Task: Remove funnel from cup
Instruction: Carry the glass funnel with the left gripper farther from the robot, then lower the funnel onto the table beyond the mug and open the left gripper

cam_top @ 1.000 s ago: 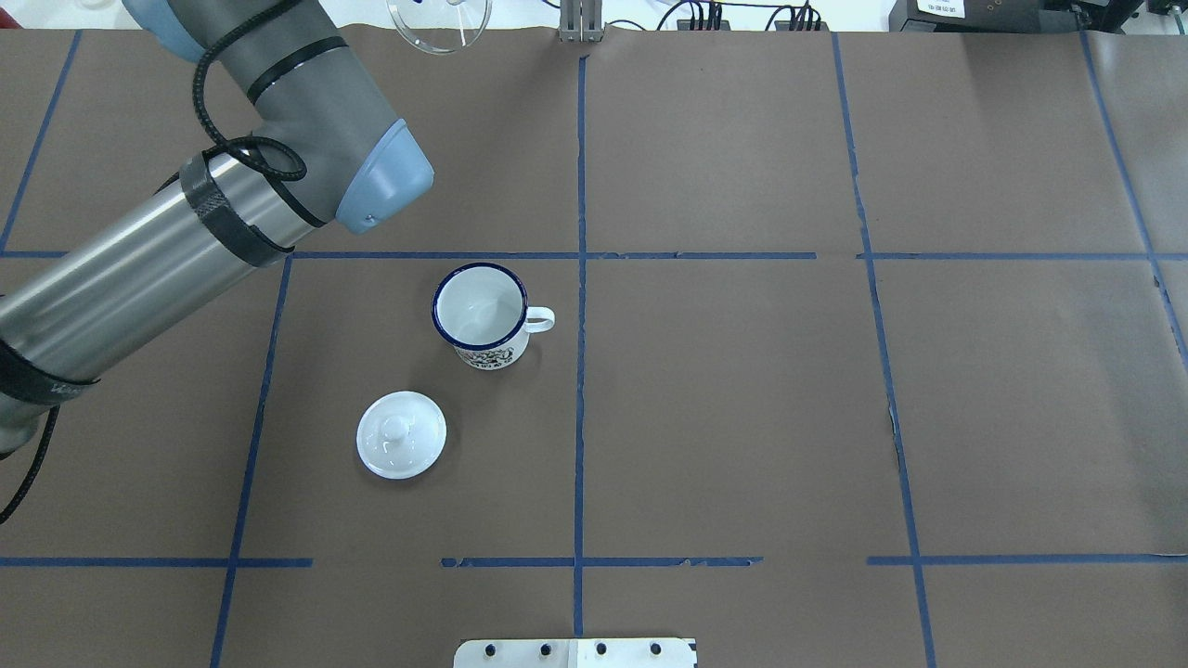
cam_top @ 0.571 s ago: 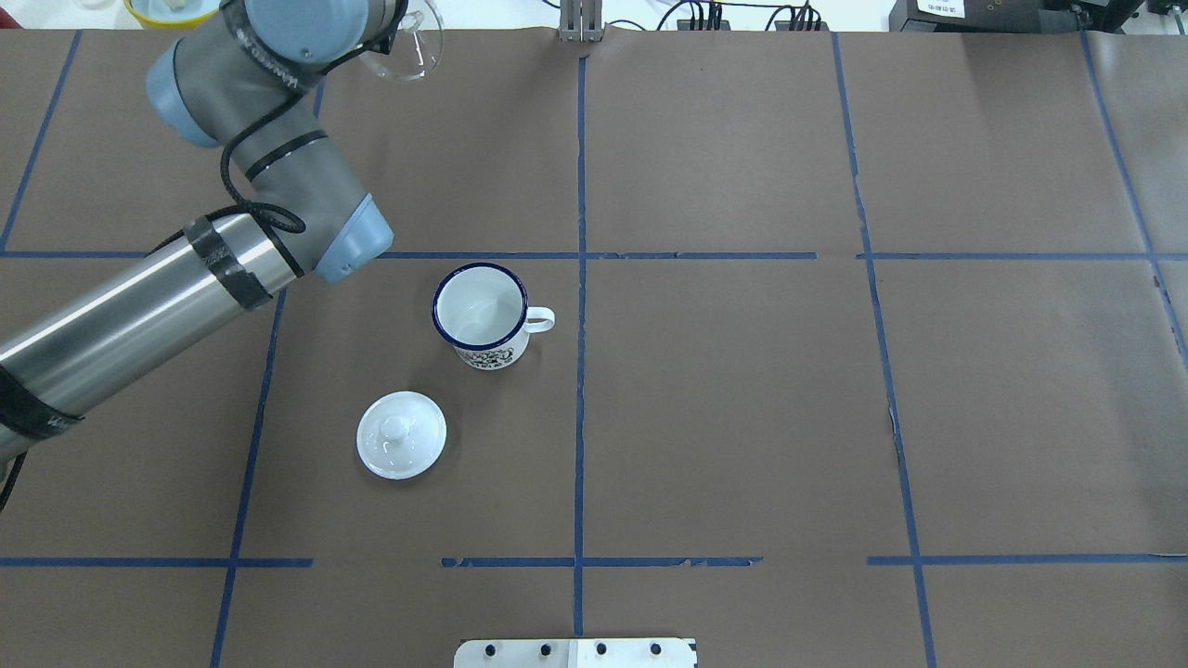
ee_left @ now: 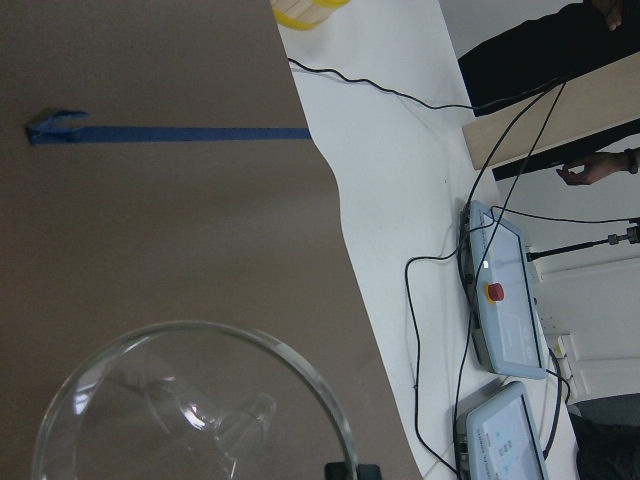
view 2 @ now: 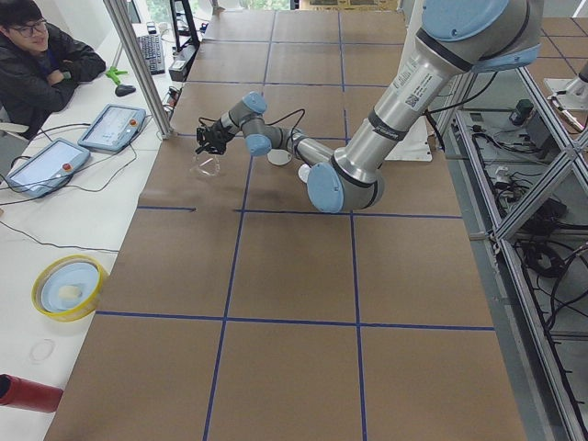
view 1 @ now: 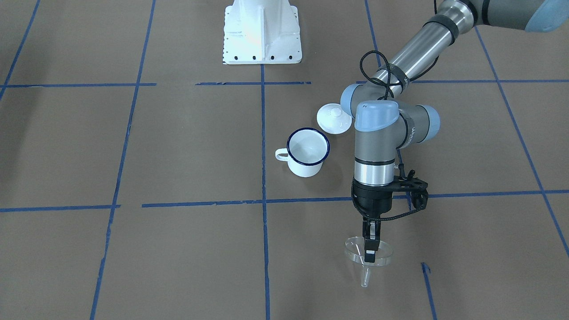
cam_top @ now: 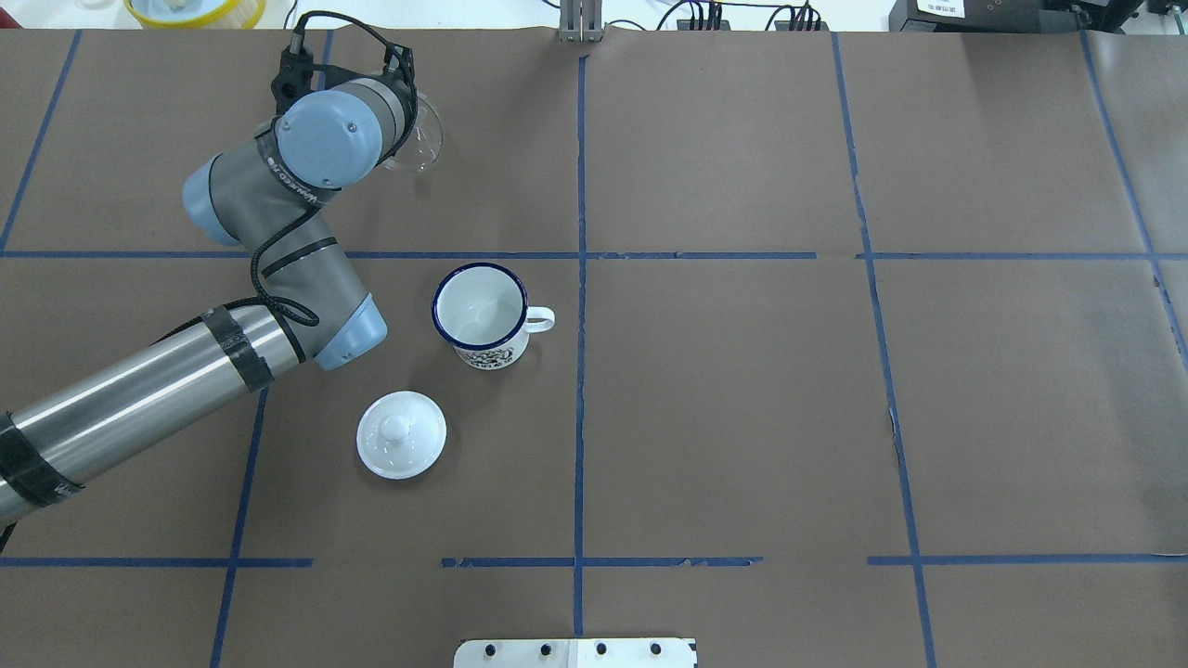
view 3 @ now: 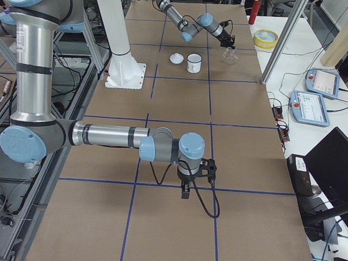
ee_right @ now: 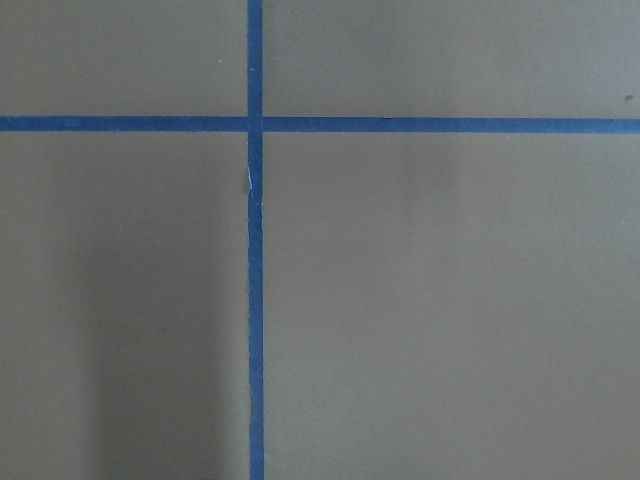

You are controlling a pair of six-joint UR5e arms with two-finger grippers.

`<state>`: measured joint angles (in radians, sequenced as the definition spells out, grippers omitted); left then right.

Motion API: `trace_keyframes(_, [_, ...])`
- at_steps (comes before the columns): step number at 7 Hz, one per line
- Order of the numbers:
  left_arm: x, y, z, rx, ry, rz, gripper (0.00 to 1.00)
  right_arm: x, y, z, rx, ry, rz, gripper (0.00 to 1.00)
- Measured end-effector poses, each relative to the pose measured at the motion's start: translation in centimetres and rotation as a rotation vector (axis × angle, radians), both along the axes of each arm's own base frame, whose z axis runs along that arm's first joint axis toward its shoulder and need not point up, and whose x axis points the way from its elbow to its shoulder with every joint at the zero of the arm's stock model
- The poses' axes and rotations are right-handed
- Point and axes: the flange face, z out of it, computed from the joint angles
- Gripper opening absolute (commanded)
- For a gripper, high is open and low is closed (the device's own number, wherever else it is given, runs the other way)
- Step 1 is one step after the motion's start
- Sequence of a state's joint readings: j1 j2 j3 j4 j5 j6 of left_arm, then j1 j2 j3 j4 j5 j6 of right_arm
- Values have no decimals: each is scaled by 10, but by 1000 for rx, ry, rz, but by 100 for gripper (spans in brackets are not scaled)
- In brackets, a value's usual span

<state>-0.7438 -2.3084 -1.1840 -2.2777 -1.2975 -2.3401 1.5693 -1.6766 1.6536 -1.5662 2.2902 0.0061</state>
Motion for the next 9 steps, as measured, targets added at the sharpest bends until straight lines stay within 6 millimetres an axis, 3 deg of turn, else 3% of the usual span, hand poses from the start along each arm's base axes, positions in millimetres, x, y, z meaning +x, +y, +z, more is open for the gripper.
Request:
trace_keyframes(2, [2,4,3,33,22,-30,0,0,0,0,0,0,0,100])
trace_keyframes(4, [2,4,6,42,29,-52,25,0,0,0,0,0,0,100])
trace_keyframes(6, [7,7,10,42,17,-44,43,0,0,0,0,0,0,100])
trace_keyframes(7, [8,9,12,43,10,-38,78,0,0,0,0,0,0,100])
trace_keyframes(8, [9,10,12,50,-3,-29,100,0,0,0,0,0,0,100])
trace_keyframes(9, [6,12,4,78,-21,-9,100,0,0,0,0,0,0,100])
